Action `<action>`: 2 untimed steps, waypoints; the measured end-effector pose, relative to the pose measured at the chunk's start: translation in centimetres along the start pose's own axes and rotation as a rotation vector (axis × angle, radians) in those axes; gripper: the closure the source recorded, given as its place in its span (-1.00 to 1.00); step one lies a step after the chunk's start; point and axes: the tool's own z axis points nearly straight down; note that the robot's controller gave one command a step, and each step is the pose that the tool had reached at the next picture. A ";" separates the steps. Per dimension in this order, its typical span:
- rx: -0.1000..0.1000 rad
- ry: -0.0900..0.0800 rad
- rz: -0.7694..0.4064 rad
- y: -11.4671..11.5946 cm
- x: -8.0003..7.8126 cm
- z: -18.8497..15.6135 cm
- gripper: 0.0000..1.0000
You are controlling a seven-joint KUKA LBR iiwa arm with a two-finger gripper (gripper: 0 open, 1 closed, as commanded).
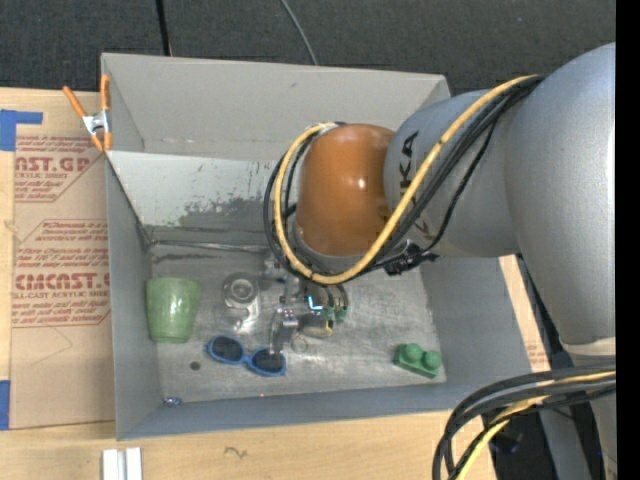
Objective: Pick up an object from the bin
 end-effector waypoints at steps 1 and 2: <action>-0.004 -0.023 0.109 0.9 -1.7 5.1 -1.00; -0.004 -0.019 0.108 1.0 -1.7 4.8 1.00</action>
Offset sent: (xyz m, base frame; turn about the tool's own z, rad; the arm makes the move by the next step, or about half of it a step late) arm 0.0118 0.0088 -0.0541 0.1071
